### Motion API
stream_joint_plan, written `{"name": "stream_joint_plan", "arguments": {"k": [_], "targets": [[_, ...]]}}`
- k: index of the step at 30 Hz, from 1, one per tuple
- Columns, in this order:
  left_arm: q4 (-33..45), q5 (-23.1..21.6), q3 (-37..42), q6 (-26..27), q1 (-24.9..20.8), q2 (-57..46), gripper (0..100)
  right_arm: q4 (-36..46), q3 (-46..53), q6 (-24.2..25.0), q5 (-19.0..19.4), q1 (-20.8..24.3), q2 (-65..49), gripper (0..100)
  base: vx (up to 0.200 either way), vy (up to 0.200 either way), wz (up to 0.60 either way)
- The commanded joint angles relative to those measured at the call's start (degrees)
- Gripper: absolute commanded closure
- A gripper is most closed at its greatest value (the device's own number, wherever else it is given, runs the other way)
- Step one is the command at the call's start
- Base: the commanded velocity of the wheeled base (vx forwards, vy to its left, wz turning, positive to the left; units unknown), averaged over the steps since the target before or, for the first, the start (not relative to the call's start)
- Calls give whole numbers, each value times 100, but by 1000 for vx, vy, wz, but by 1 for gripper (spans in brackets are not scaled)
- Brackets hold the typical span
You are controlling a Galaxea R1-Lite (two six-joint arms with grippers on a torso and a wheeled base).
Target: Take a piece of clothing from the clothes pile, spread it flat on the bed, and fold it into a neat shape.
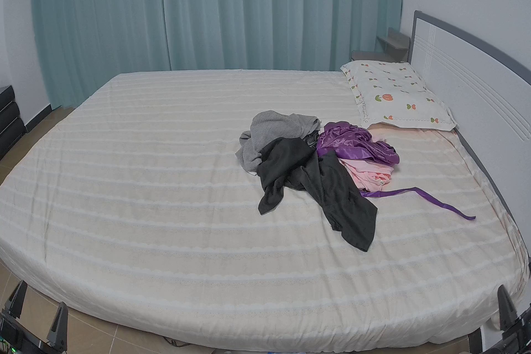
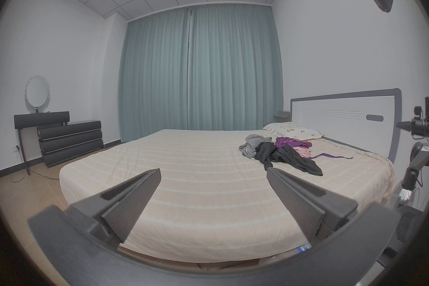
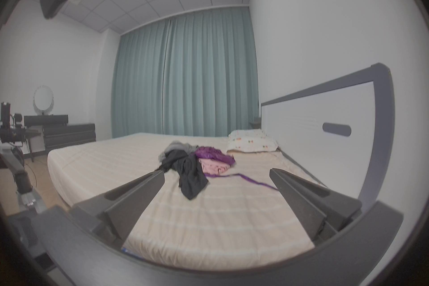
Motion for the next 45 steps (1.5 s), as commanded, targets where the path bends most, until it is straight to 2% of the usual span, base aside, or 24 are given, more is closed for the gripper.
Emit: {"name": "stream_joint_plan", "arguments": {"k": [1, 4, 9, 10, 12, 13, 15, 16, 17, 18, 20, 21, 22, 25, 28, 36, 45], "targets": [[-2, 0, 101, 0, 0, -84, 0, -76, -1495, 286, 105, -39, 1347, 0, 0, 0, 0], [-2, 0, 101, 0, 0, -84, 0, -67, -1407, 146, 228, 84, 1883, 0, 0, 0, 0], [-2, 0, 101, 0, 0, -75, 0, -498, -1064, 682, 492, 558, 3693, 0, 0, 0, 0], [-2, 0, 101, 0, 0, -75, 0, -498, -1064, 682, 492, 558, 3693, 0, 0, 0, 0], [-2, 0, 101, 0, 0, -84, 0, -1017, -1143, 1165, 545, 813, 4818, 0, 0, 0, 0], [-2, 0, 101, 0, 0, -75, 0, -1148, -1161, 1253, 554, 848, 5161, 0, 0, 0, 0], [-2, 0, 101, 0, 0, -75, 0, -1474, -1231, 1332, 598, 901, 5978, 0, 0, 0, 0], [-2, 0, 101, 0, 0, -75, 0, -1474, -1231, 1332, 598, 901, 5978, 0, 0, 0, 0], [-2, 0, 101, 0, 0, -84, 0, -1913, -1372, 1350, 650, 919, 6910, 0, 0, 0, 0], [-2, 0, 101, 0, 0, -75, 0, -2150, -1468, 1367, 650, 919, 7385, 0, 0, 0, 0], [-2, 0, 101, 0, 0, -84, 0, -2379, -1583, 1376, 650, 919, 7877, 0, 0, 0, 0], [-2, 0, 101, 0, 0, -84, 0, -2845, -1811, 1429, 633, 919, 8721, 0, 0, 0, 0], [-2, 0, 101, 0, 0, -84, 0, -2889, -1820, 1438, 633, 910, 8782, 0, 0, 0, 0], [-2, 0, 101, 0, 0, -84, 0, -3811, -2365, 1947, 615, 963, 10232, 0, 0, 0, 0], [-2, 0, 101, 0, 0, -84, 0, -4207, -2875, 2501, 580, 998, 11146, 0, 0, 0, 0], [-2, 0, 101, 0, 0, -84, 0, -4189, -4272, 3143, 562, 998, 12869, 0, 0, 0, 0], [-2, 0, 101, 0, 0, -84, 0, -3908, -5221, 3257, 536, 1007, 13818, 0, 0, 0, 0]]}}
